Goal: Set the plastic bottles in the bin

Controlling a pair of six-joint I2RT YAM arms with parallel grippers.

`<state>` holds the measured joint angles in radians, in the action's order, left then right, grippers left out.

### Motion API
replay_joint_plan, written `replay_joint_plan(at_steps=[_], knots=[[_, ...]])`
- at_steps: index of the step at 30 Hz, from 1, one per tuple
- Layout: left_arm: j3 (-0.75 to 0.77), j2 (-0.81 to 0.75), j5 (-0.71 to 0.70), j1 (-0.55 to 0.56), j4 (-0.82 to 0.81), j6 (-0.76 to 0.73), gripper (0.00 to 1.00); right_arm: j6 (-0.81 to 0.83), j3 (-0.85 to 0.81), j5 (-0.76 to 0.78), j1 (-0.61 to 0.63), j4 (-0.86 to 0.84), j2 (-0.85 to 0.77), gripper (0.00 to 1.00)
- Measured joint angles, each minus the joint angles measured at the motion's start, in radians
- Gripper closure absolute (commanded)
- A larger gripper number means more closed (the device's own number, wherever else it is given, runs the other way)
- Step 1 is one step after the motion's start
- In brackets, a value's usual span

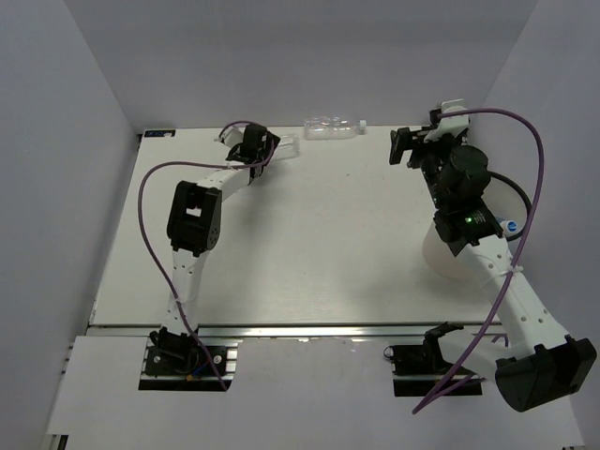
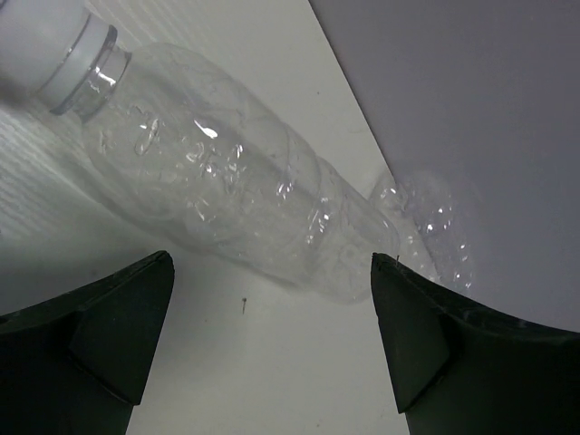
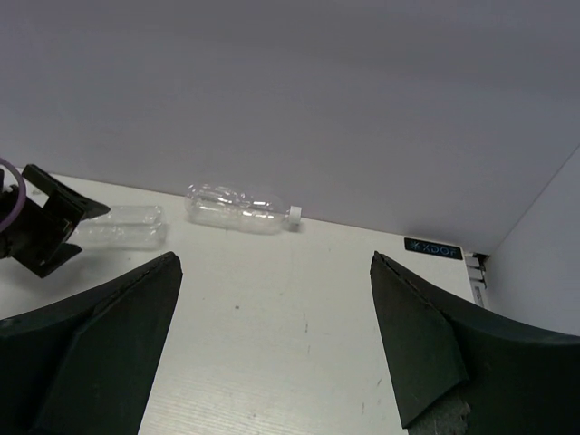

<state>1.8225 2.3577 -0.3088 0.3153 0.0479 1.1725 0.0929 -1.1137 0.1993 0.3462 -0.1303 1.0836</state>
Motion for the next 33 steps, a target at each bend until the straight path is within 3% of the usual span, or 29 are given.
replay_joint_plan(at_steps=[14,17,20,23,25,27,33], knots=[[0.308,0.209,-0.129,-0.014,0.133,0.209,0.02,0.054,0.078,0.050,0.000,-0.070,-0.011,0.11],[0.349,0.249,-0.124,-0.021,0.123,0.245,0.08,0.063,0.085,0.071,0.000,-0.088,-0.012,0.11],[0.349,0.254,-0.125,-0.029,0.120,0.261,0.28,0.072,0.105,0.092,0.000,-0.109,-0.021,0.11],[0.349,0.255,-0.128,-0.036,0.105,0.270,0.61,0.073,0.130,0.111,0.000,-0.131,-0.039,0.11],[0.346,0.255,-0.123,-0.040,0.097,0.272,0.73,0.073,0.142,0.121,0.000,-0.140,-0.051,0.11],[0.338,0.255,-0.114,-0.045,0.083,0.271,0.79,0.073,0.148,0.129,0.000,-0.143,-0.061,0.11],[0.213,0.192,-0.044,-0.058,-0.021,0.209,0.84,0.069,0.141,0.093,0.000,-0.126,-0.063,0.11]])
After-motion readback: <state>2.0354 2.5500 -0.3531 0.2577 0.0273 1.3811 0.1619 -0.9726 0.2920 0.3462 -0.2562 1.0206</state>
